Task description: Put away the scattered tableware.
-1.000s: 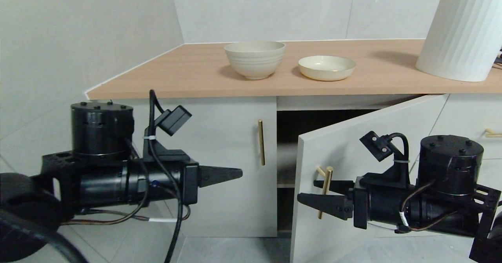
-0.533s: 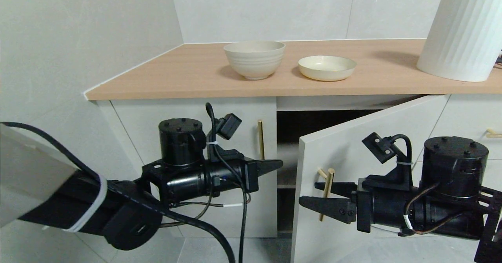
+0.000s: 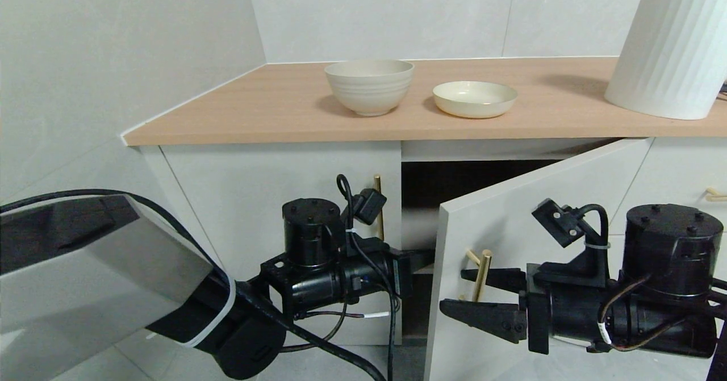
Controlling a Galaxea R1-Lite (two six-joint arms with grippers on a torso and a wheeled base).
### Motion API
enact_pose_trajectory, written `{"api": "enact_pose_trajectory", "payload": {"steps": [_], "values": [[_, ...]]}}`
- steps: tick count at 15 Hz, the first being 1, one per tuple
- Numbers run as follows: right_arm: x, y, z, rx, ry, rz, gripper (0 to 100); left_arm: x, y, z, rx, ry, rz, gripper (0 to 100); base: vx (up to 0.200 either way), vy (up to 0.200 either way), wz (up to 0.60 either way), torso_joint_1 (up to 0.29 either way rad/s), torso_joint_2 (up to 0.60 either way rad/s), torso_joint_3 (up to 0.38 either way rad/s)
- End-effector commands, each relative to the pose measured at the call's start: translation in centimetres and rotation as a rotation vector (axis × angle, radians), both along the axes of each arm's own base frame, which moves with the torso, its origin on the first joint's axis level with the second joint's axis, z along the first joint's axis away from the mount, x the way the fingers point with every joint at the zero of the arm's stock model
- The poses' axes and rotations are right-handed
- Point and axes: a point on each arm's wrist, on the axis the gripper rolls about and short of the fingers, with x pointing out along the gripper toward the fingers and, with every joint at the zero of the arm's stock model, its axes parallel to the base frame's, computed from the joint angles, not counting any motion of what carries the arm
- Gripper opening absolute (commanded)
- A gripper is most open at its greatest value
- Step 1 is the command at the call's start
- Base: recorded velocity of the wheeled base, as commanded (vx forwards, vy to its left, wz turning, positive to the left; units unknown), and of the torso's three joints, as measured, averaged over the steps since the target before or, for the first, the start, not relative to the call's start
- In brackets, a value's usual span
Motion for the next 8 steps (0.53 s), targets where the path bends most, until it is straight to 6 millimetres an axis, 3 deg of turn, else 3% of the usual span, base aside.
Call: {"api": "enact_pose_trajectory", "payload": {"steps": [1, 4, 8], "values": [[0.3, -0.7, 0.1, -0.003, -0.018, -0.035, 100, -0.2, -0.4, -0.3, 0.002, 0.003, -0.011, 0, 0.0, 0.0, 0.0, 0.0, 0.0, 0.0], [1.1, -1.6, 0.2, -0.003, -0.022, -0.085, 100, -0.4, -0.8, -0.1, -0.008, -0.01, -0.022, 0, 0.0, 0.0, 0.0, 0.0, 0.0, 0.0], [2.5, -2.5, -1.2, -0.094, -0.073, -0.173, 100, -0.5, -0.8, 0.2, -0.029, -0.028, -0.022, 0, 0.0, 0.0, 0.0, 0.0, 0.0, 0.0]]}}
